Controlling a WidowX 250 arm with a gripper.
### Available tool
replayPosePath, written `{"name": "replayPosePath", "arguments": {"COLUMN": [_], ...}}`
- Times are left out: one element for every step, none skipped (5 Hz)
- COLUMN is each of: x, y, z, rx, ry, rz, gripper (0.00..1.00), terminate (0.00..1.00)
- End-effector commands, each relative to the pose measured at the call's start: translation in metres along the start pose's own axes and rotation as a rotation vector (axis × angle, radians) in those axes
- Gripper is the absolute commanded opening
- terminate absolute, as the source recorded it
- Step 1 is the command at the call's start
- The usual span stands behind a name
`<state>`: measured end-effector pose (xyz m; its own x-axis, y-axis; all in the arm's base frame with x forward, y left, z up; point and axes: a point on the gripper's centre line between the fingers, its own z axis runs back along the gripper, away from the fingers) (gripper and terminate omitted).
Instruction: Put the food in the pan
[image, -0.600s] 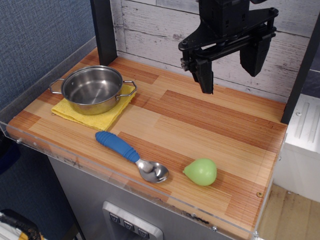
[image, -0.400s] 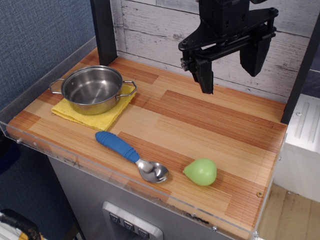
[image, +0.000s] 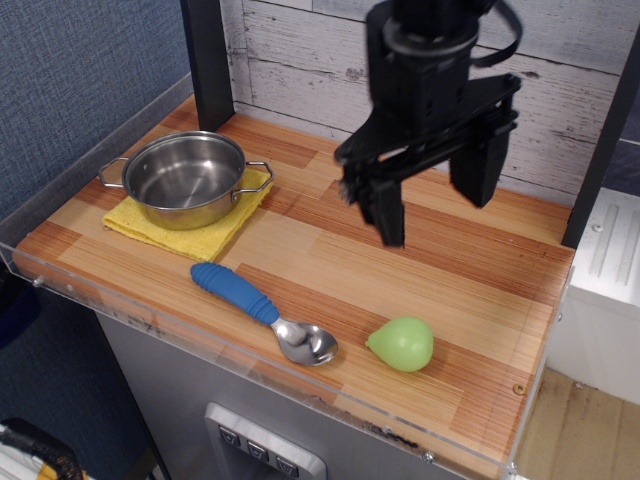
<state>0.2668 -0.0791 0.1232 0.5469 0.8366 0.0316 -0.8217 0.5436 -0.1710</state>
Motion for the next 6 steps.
{"name": "replayPosePath", "arguments": {"x": [-0.025,-0.026,-0.020,-0.014,-0.010,-0.011], "y": [0.031,0.038,0.037,0.035,0.034,0.036], "z": [0.000,-0.009,-0.016,-0.024,-0.037,-0.049], "rx": [-0.033,-0.019,-0.016,-0.037,-0.028,0.005], "ry": [0.008,0.005,-0.022,-0.058,-0.072,-0.070], "rz": [0.129,0.140,0.140,0.121,0.108,0.094], "gripper": [1.00,1.00,1.00,1.00,1.00,1.00], "terminate": [0.00,0.00,0.00,0.00,0.00,0.00]}}
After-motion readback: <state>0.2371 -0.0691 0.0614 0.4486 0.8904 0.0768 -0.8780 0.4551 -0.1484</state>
